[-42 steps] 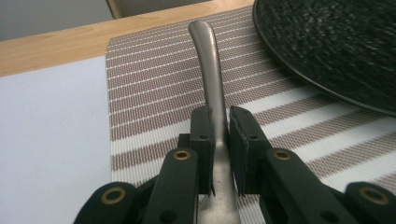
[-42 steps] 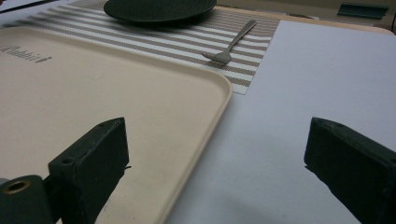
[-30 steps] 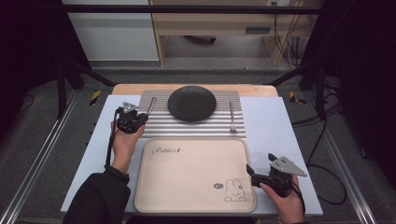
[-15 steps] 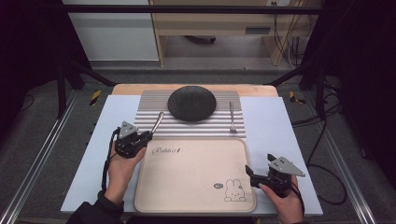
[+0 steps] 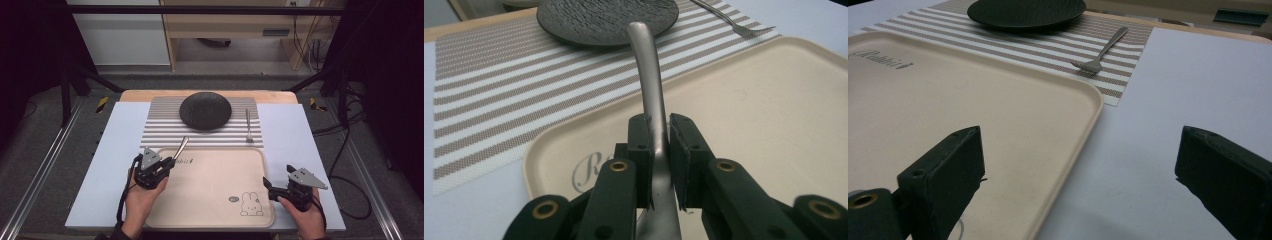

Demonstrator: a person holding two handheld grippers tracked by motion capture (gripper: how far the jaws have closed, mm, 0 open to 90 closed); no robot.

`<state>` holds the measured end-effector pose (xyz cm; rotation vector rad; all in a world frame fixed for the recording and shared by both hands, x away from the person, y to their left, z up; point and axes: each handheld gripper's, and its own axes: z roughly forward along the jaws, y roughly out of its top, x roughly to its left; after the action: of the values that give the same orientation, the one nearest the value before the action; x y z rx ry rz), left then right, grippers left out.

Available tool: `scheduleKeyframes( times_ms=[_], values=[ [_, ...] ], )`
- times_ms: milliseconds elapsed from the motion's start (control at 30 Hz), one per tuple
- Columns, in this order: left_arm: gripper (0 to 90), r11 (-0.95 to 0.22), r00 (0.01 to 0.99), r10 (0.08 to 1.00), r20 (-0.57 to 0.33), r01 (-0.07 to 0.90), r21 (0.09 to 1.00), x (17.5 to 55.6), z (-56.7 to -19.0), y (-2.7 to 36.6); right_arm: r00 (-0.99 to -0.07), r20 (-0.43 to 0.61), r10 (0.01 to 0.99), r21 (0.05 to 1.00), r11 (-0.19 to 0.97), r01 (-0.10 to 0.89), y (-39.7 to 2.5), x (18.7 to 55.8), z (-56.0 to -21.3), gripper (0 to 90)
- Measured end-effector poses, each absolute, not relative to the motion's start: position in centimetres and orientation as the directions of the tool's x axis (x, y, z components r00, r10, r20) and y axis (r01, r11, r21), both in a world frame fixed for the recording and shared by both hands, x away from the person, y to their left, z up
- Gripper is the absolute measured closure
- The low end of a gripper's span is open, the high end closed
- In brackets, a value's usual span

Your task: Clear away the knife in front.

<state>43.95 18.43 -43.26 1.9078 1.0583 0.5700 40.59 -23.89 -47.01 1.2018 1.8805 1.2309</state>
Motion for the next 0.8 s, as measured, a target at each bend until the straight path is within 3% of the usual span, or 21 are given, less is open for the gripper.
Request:
scheduleKeyframes(
  times_ms=[800],
  values=[
    [79.9,-0.342,0.551,0.833,-0.038,0.568,0.749,42.9,-46.8,17.0,-0.435,-0.006,0.900,0.912,0.183,0.366,-23.8,40.6,-47.1,4.9]
  ],
)
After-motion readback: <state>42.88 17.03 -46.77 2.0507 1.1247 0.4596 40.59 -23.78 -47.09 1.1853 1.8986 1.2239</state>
